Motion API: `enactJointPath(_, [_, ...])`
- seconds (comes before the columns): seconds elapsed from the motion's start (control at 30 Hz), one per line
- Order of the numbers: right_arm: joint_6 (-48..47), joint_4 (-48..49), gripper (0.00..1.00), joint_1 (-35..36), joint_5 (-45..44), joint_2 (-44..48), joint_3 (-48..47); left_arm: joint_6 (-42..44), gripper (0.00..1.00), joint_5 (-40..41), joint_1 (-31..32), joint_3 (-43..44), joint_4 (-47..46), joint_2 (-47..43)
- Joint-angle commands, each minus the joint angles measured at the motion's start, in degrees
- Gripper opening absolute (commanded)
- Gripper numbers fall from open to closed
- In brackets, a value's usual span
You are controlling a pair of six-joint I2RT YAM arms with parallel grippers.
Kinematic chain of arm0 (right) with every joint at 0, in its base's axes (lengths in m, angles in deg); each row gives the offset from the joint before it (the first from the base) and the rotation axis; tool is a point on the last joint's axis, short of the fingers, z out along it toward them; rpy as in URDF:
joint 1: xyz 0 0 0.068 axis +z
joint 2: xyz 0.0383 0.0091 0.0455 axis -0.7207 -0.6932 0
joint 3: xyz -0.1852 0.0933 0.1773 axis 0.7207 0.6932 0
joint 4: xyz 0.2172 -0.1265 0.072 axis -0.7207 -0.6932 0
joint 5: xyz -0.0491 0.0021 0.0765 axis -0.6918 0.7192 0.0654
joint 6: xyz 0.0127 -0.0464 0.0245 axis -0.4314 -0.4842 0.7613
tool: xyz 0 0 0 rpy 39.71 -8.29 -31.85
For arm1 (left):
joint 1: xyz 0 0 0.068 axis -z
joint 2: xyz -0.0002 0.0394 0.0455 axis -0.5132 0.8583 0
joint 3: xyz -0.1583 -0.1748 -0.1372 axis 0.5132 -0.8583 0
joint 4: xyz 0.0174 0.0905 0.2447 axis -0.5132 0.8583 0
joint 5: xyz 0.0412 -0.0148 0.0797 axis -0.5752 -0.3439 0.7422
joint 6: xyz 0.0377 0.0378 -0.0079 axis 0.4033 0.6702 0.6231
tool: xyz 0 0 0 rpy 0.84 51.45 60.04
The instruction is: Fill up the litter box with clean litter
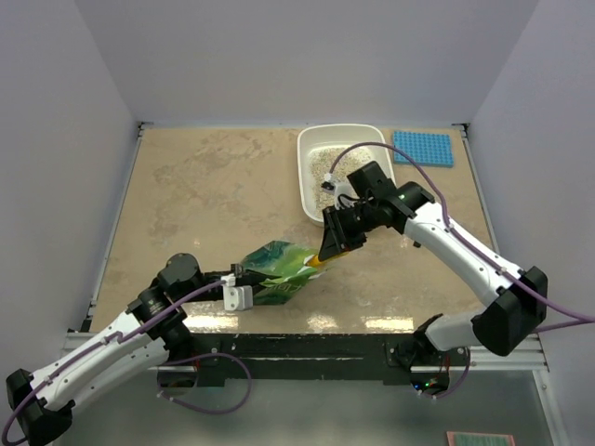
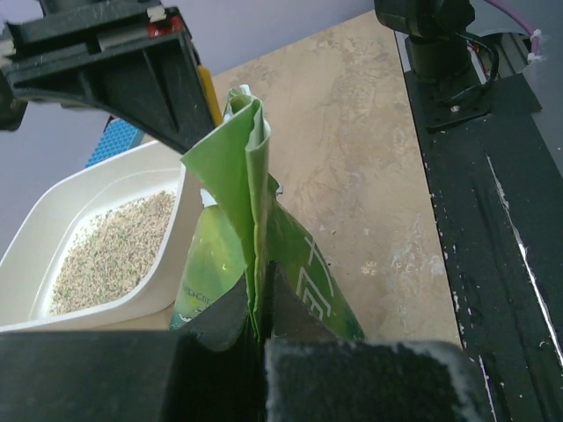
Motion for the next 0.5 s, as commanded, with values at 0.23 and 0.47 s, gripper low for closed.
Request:
enactJointPath(0.23, [13.7, 25.9, 0.00, 5.8, -5.2, -8.0, 9.3, 0.8, 0.00, -3.1, 1.6, 3.5, -5.5, -1.2])
enactJointPath(0.47, [25.6, 52.8, 0.00, 10.1, -1.7, -12.7, 22.3, 0.9, 0.00, -2.9, 1.5, 3.5, -5.3, -0.7])
